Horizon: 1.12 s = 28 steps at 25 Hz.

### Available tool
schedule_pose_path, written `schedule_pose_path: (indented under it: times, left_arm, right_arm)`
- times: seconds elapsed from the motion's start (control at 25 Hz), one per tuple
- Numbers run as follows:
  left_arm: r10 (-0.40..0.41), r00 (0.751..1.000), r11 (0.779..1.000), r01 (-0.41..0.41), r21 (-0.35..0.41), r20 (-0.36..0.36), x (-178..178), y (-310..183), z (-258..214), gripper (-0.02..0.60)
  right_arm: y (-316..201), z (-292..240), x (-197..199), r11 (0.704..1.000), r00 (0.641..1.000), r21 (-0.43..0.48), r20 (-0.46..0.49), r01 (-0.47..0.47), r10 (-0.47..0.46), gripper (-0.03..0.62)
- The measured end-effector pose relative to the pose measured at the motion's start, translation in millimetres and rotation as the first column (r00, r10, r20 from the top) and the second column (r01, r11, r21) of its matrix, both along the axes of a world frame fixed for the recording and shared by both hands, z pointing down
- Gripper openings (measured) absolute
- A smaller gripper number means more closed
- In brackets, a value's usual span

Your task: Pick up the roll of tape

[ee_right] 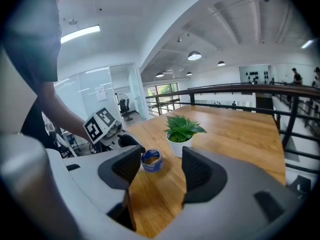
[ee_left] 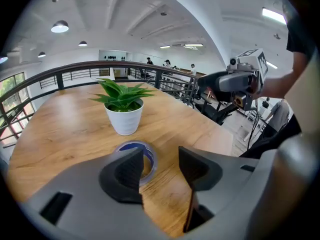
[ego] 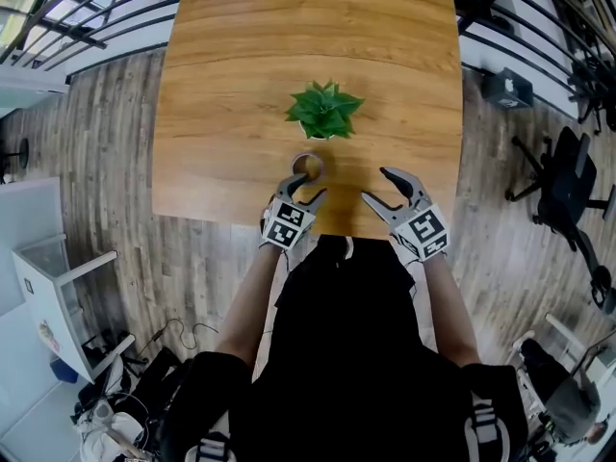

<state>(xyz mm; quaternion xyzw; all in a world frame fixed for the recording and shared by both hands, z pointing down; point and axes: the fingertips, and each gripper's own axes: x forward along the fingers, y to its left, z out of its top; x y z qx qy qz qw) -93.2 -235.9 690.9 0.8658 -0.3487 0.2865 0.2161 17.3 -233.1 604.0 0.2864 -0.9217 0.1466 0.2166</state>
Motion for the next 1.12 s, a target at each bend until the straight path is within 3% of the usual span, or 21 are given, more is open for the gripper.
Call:
schedule_pose_path:
  times: [0.32, 1.12]
  left_arm:
    - [0.046, 0.995, 0.999, -0.043, -0.034, 0.091, 3, 1, 31, 0.233]
    - [0.118, 0.982, 0.990, -0.106, -0.089, 0.148, 16, 3, 65, 0.231]
  right_arm:
    - [4, 8, 4, 1.000, 1.000, -0.020, -0.006, 0.008, -0.008, 0.264]
    - [16, 8, 12, 0.999, 0.999, -0.034, -0.036, -0.008, 0.007, 0.247]
